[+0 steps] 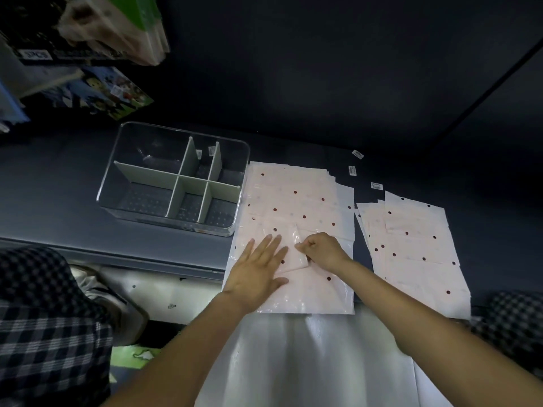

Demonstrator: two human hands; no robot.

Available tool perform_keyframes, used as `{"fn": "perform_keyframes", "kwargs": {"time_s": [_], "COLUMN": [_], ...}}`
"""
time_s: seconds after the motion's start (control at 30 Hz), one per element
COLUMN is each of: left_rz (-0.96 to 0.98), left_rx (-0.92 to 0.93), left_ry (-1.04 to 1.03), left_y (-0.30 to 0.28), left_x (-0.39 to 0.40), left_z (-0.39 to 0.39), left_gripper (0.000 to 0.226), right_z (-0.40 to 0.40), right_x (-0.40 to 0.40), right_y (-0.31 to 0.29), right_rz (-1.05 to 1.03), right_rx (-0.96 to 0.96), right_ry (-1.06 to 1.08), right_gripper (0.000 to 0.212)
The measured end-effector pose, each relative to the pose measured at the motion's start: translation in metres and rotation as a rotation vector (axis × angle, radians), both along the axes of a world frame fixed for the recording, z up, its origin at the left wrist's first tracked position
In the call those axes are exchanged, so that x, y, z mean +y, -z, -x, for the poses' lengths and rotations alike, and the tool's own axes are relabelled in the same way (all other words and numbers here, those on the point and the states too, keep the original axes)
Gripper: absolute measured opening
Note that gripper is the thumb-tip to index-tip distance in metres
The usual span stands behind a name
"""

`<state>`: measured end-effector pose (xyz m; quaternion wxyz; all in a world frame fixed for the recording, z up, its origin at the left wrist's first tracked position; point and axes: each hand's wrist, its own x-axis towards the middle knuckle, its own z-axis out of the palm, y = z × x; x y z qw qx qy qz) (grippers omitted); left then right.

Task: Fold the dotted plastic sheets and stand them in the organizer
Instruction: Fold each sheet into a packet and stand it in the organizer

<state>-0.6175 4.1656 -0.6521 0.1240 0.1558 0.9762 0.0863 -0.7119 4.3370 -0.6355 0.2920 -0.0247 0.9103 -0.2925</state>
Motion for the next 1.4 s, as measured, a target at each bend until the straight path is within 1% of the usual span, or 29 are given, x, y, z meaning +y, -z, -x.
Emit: {"fn": "perform_keyframes", "kwargs": {"time_s": [0.07, 0.13, 0.17, 0.2, 0.27, 0.3, 0.33, 0.37, 0.4, 0.47, 0.57, 0.6, 0.67, 0.73, 0.83, 0.93, 1.03, 1.13, 1.2, 1.3, 1.37, 1.4], "left_rz": [0.091, 0.142, 0.162, 0.177, 0.190, 0.192, 0.195, 0.197, 0.196, 0.187, 0.156, 0.121, 0.013, -0.073, -0.128, -0.168, -0.194, -0.227, -0.234, -0.257, -0.358, -0.422], "left_rx": [-0.045, -0.062, -0.061, -0.057, -0.048, -0.044, -0.042, -0.041, -0.042, -0.043, -0.056, -0.069, -0.102, -0.131, -0.133, -0.141, -0.159, -0.183, -0.204, -0.210, -0.185, -0.161], "left_ry": [0.093, 0.153, 0.170, 0.185, 0.200, 0.202, 0.203, 0.203, 0.205, 0.216, 0.269, 0.283, 0.291, 0.285, 0.263, 0.230, 0.197, 0.164, 0.152, 0.115, 0.043, -0.009], "left_y": [0.003, 0.004, 0.004, 0.005, 0.006, 0.006, 0.006, 0.007, 0.007, 0.009, 0.009, 0.008, 0.005, 0.002, 0.001, 0.000, -0.002, -0.003, -0.004, -0.009, -0.017, -0.021], "left_x": [-0.012, -0.021, -0.024, -0.026, -0.026, -0.025, -0.025, -0.026, -0.026, -0.029, -0.041, -0.047, -0.058, -0.064, -0.062, -0.060, -0.059, -0.057, -0.056, -0.055, -0.054, -0.053], "left_z": [0.003, 0.004, 0.004, 0.004, 0.004, 0.004, 0.004, 0.004, 0.003, 0.004, 0.007, 0.009, 0.014, 0.018, 0.018, 0.017, 0.015, 0.011, 0.011, 0.012, 0.013, 0.014], "left_gripper": [0.063, 0.061, 0.061, 0.061, 0.061, 0.061, 0.061, 0.061, 0.062, 0.063, 0.062, 0.061, 0.058, 0.055, 0.053, 0.050, 0.048, 0.045, 0.045, 0.052, 0.056, 0.055], "right_z": [-0.001, -0.006, -0.011, -0.018, -0.034, -0.043, -0.052, -0.059, -0.065, -0.074, -0.078, -0.077, -0.075, -0.071, -0.067, -0.063, -0.060, -0.057, -0.055, -0.051, -0.048, -0.046], "right_x": [-0.002, -0.003, -0.004, -0.003, -0.002, -0.001, 0.001, 0.006, 0.011, 0.027, 0.045, 0.047, 0.045, 0.037, 0.025, 0.017, 0.013, 0.012, 0.010, 0.004, 0.000, -0.002], "right_y": [-0.003, -0.004, -0.004, -0.004, -0.004, -0.002, 0.002, 0.007, 0.013, 0.023, 0.025, 0.023, 0.019, 0.014, 0.010, 0.010, 0.009, 0.006, 0.000, -0.015, -0.029, -0.037], "right_rz": [0.000, -0.015, -0.044, -0.100, -0.193, -0.190, -0.178, -0.182, -0.201, -0.268, -0.363, -0.368, -0.337, -0.258, -0.192, -0.211, -0.271, -0.364, -0.390, -0.324, -0.225, -0.184], "right_rx": [-0.005, 0.013, 0.070, 0.198, 0.614, 0.793, 0.916, 0.980, 0.999, 0.964, 0.910, 0.900, 0.898, 0.914, 0.936, 0.970, 1.014, 1.036, 1.026, 1.027, 1.034, 1.035], "right_ry": [0.024, 0.066, 0.076, 0.049, -0.135, -0.258, -0.377, -0.485, -0.579, -0.708, -0.758, -0.755, -0.720, -0.617, -0.515, -0.523, -0.589, -0.705, -0.750, -0.695, -0.604, -0.558], "right_gripper": [0.048, 0.036, 0.028, 0.020, 0.012, 0.013, 0.018, 0.026, 0.035, 0.046, 0.051, 0.050, 0.041, 0.033, 0.026, 0.025, 0.025, 0.034, 0.037, 0.033, 0.034, 0.034]}}
